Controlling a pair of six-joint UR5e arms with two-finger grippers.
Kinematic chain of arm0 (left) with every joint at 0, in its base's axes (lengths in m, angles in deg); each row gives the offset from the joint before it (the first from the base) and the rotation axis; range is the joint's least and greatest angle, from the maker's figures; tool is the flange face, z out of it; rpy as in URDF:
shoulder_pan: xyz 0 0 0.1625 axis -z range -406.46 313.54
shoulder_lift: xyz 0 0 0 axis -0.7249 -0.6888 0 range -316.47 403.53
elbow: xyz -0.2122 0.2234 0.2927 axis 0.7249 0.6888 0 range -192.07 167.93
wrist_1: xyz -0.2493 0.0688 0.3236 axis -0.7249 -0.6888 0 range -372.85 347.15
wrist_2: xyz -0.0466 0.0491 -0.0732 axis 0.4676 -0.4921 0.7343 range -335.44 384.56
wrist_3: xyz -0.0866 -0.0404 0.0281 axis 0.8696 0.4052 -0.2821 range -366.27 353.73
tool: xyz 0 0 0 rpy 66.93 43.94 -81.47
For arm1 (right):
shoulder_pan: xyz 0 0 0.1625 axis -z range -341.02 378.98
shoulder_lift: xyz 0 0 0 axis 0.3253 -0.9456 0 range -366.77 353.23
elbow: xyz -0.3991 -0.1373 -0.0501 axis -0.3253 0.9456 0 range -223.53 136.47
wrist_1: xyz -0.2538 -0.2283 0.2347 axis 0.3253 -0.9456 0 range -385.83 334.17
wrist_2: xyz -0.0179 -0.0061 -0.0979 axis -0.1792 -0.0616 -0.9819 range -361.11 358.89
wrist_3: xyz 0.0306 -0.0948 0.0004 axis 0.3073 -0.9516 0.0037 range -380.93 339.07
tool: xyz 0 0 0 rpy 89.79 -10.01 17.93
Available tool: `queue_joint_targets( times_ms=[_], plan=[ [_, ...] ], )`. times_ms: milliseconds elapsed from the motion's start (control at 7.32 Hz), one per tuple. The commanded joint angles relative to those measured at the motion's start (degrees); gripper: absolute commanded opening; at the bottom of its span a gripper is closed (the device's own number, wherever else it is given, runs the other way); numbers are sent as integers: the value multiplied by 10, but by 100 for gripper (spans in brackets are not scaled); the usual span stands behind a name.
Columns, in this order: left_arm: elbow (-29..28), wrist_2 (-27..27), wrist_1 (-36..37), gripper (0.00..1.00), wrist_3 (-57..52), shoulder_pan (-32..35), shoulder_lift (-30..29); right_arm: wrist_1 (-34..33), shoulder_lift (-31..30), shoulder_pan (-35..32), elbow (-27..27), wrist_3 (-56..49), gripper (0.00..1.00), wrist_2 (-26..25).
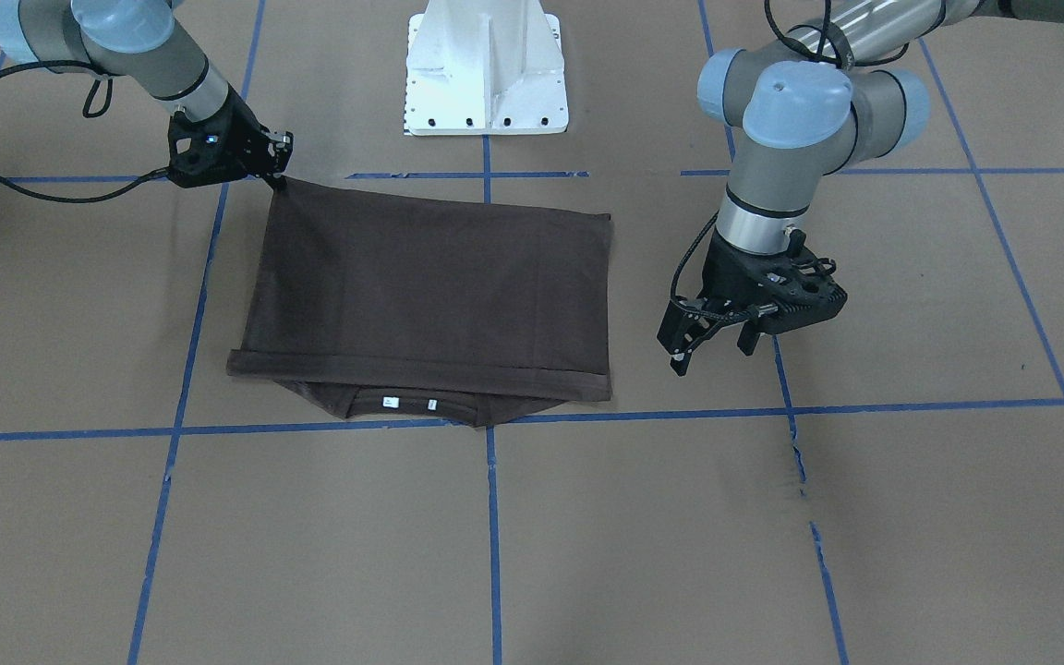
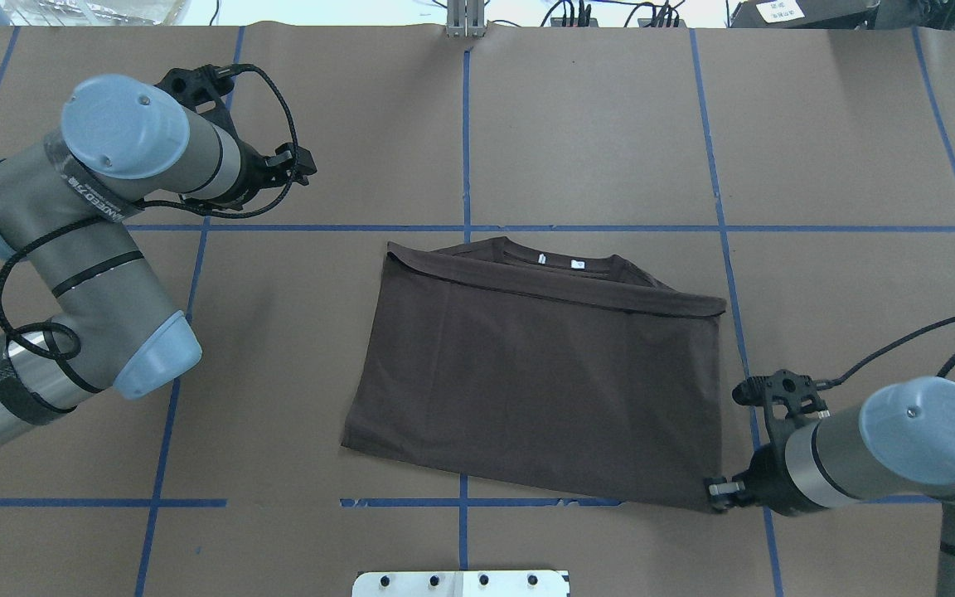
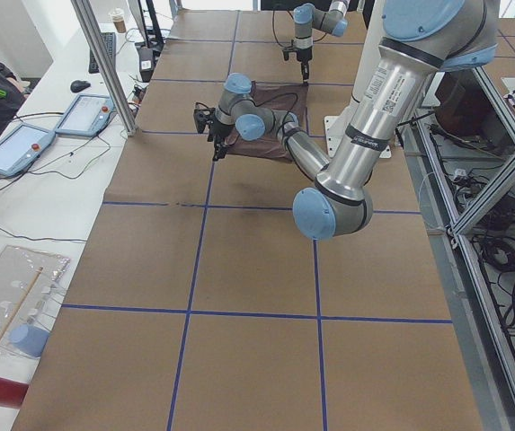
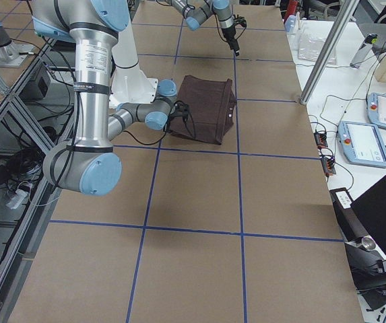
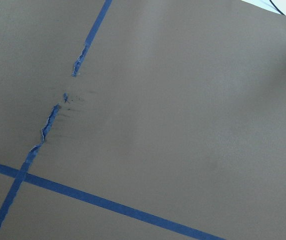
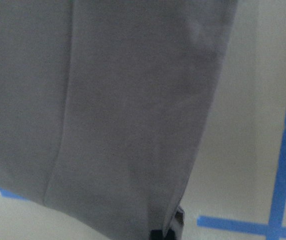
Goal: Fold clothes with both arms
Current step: 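Drag the folded shirt with the right gripper while the left gripper lowers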
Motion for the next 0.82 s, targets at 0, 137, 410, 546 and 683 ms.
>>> queue_joint_targets(
  times_ms=[0, 137, 410, 546, 683],
  plan=[
    [22, 3, 0, 100, 21, -8, 0, 1, -32, 52, -21, 0, 99, -2],
    [32, 4, 1, 100, 44, -22, 2, 1, -29, 49, -31, 4, 100, -6],
    [44, 5, 24, 100, 166, -112, 6, 11, 4, -29, -41, 5, 100, -19],
    [47, 4, 25, 99, 236, -161, 6, 11, 33, -76, -40, 5, 100, -21],
    [52, 2, 25, 98, 303, -205, 10, 11, 54, -114, -41, 5, 100, -20]
  ],
)
